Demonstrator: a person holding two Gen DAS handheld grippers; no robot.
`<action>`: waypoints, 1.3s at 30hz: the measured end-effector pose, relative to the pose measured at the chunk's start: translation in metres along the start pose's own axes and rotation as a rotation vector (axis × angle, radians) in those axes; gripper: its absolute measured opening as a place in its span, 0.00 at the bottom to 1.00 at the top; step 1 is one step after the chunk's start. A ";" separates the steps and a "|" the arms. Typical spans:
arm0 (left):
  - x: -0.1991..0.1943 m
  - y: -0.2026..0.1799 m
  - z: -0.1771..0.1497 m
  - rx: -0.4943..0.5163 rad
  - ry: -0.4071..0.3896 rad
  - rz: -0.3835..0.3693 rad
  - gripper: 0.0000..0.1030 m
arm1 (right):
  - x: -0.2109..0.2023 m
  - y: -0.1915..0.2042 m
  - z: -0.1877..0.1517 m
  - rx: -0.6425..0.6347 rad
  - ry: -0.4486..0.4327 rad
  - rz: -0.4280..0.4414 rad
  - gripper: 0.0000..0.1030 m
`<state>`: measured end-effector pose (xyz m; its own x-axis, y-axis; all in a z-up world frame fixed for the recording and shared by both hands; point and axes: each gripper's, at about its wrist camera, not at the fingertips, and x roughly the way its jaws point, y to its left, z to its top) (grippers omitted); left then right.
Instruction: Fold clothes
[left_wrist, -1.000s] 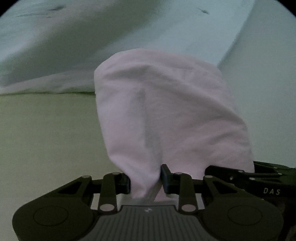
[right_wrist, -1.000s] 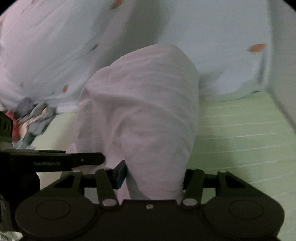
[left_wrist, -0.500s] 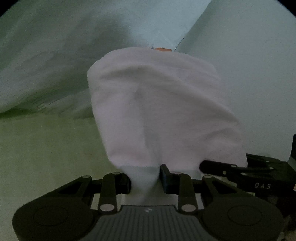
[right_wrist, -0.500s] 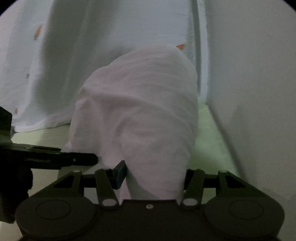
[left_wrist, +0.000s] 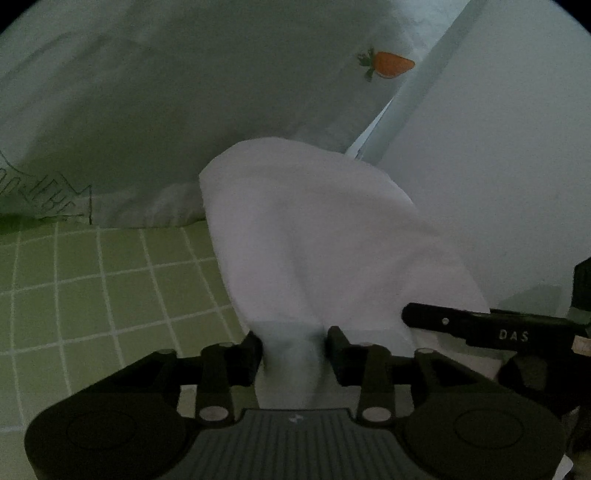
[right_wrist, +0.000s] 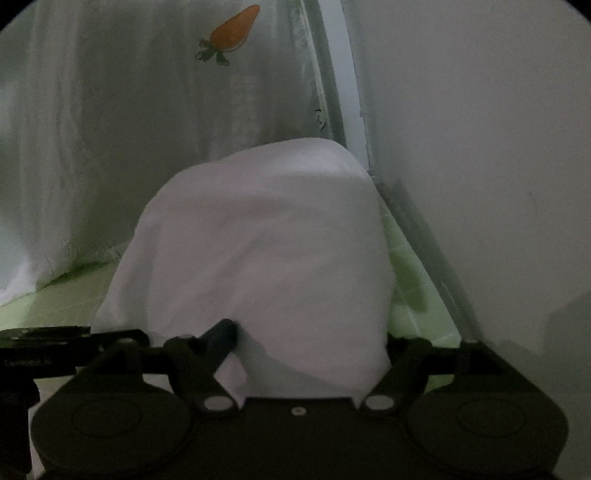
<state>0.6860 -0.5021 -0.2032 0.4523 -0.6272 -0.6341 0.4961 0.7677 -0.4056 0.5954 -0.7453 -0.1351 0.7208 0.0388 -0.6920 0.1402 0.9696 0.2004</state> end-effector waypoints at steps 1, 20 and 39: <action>-0.012 -0.013 -0.010 0.011 -0.004 0.010 0.44 | -0.002 0.004 0.000 -0.013 -0.001 -0.022 0.75; -0.233 -0.088 -0.050 0.168 -0.319 0.069 1.00 | -0.174 0.112 -0.073 0.069 -0.250 -0.316 1.00; -0.364 -0.143 -0.169 0.329 -0.269 0.149 1.00 | -0.333 0.191 -0.220 0.124 -0.250 -0.400 1.00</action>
<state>0.3255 -0.3613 -0.0261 0.6920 -0.5578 -0.4582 0.6001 0.7974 -0.0643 0.2328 -0.5199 -0.0195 0.7328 -0.4045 -0.5472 0.5082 0.8601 0.0447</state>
